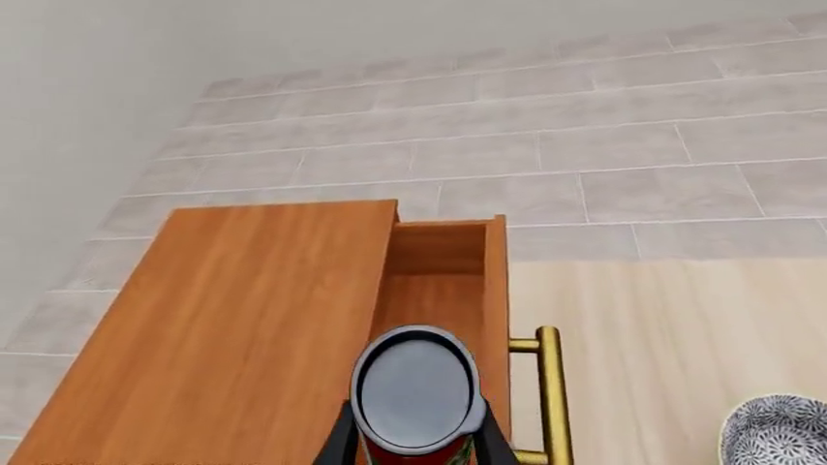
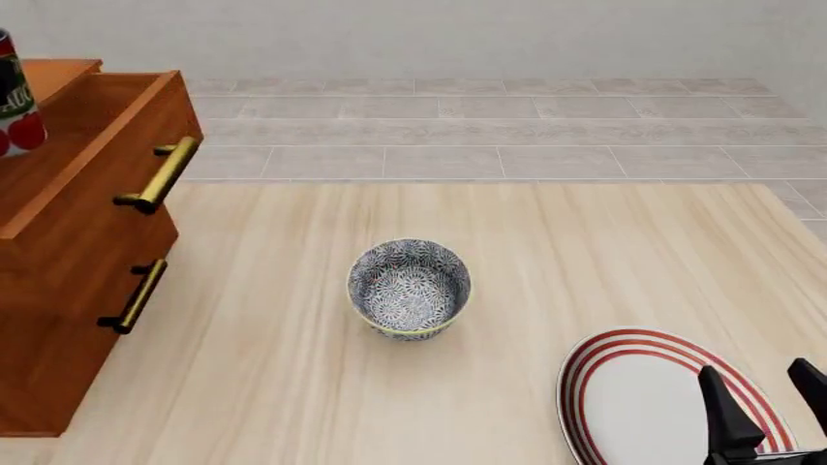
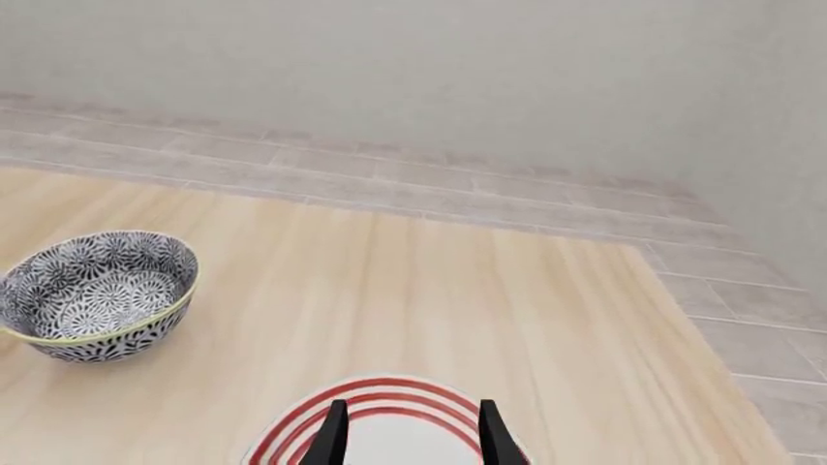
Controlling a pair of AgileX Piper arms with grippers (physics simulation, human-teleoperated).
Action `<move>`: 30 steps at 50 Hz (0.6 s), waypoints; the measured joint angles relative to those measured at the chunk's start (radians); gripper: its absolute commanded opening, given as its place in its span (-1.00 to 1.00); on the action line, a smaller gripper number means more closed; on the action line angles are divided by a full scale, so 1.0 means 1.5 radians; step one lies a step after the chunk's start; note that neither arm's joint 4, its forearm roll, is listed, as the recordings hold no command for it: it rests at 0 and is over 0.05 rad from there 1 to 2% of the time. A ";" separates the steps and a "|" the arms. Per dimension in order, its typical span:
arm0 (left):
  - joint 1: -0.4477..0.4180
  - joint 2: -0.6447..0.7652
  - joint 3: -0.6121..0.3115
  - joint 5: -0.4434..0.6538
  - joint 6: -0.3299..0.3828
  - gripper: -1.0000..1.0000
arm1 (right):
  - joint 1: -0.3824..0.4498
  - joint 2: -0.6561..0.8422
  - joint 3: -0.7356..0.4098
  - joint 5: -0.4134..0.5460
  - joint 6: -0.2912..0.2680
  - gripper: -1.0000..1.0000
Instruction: Put the ketchup in the top drawer of the cabinet.
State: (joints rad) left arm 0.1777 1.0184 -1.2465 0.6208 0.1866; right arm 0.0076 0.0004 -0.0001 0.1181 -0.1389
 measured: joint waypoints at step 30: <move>0.009 0.002 0.033 -0.014 0.012 -1.00 | 0.001 0.000 0.000 0.006 -0.002 1.00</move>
State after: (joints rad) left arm 0.1912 1.0208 -1.1971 0.6001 0.2048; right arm 0.0085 0.0006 -0.0001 0.1271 -0.1426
